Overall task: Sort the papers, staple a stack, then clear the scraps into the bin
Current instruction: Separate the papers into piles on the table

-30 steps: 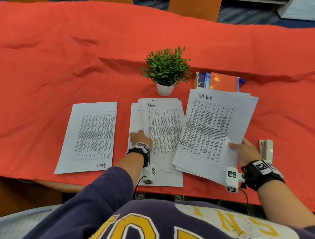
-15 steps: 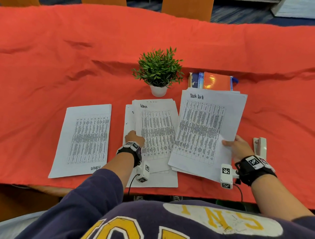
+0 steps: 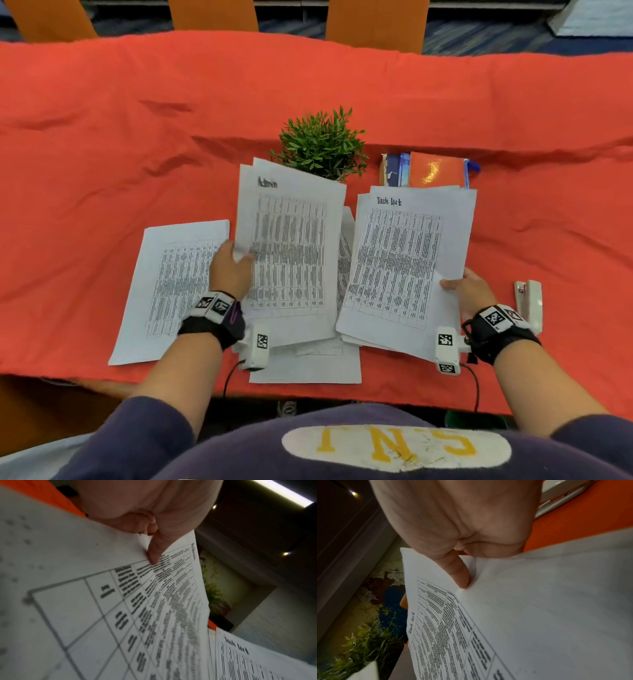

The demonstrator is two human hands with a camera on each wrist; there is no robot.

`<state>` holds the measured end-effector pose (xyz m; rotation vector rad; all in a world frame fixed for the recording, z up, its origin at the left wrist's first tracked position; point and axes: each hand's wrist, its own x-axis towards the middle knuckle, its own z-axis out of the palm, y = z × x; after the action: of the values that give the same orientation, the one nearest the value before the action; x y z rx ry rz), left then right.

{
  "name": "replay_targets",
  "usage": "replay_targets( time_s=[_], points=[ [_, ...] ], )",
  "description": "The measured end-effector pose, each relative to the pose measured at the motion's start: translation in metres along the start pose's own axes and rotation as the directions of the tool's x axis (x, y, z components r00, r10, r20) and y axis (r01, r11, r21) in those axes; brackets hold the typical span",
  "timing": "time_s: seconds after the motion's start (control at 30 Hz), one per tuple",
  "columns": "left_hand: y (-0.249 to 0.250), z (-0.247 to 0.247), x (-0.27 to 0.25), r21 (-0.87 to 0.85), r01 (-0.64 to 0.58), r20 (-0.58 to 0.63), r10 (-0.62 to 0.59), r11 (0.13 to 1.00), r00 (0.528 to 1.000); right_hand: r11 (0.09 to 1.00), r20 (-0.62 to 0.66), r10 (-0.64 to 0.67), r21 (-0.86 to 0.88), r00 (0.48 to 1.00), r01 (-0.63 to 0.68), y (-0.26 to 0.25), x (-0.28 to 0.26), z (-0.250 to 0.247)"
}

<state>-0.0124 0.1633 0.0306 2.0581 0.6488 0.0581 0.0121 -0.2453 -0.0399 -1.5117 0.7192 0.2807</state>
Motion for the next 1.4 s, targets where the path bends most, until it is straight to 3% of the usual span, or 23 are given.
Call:
replay_targets(
  time_s=[0.13,0.27,0.47,0.63,0.8,0.93,1.03,1.17,1.27,1.4],
  points=[
    [0.017,-0.028,0.0,-0.122,-0.08,0.0,0.08,0.989,0.997,1.0,0.012,0.0,-0.012,1.0,0.0,-0.005,0.0,0.005],
    [0.018,-0.015,-0.001,-0.213,-0.015,0.083,0.033,0.977,0.996,1.0,0.077,-0.01,-0.007,0.997,0.011,-0.014,-0.011,0.02],
    [0.006,0.042,-0.022,-0.14,0.118,0.268,-0.078,0.983,0.96,0.999,0.193,-0.041,0.039,0.98,0.034,-0.022,-0.04,0.05],
    [0.01,0.074,-0.041,-0.055,0.22,0.373,-0.185,0.974,0.909,0.998,0.175,0.014,0.056,0.984,-0.024,-0.011,-0.048,0.057],
    [0.007,0.09,-0.038,-0.056,0.204,0.316,-0.176,0.977,0.932,0.993,0.256,0.056,0.09,0.965,-0.082,-0.008,-0.054,0.055],
    [0.009,0.097,-0.037,-0.047,0.141,0.344,-0.117,0.989,0.932,0.988,0.256,-0.037,-0.134,0.966,0.073,-0.001,-0.055,0.053],
    [0.002,0.101,-0.03,-0.054,0.142,0.364,-0.113,0.988,0.925,0.959,0.165,-0.106,-0.246,0.981,0.145,0.001,-0.052,0.043],
    [-0.02,0.102,-0.014,0.184,0.175,0.215,-0.213,0.967,0.953,0.966,0.055,-0.139,-0.213,0.989,0.148,0.008,-0.039,0.018],
    [-0.034,0.104,-0.004,0.441,0.226,0.095,-0.296,0.869,0.951,0.982,-0.008,-0.14,-0.126,0.99,0.138,0.012,-0.03,0.001],
    [-0.041,0.111,0.0,0.384,0.239,0.102,-0.298,0.892,0.949,0.992,-0.044,-0.126,-0.036,0.991,0.125,0.003,-0.038,-0.008]
  ],
)
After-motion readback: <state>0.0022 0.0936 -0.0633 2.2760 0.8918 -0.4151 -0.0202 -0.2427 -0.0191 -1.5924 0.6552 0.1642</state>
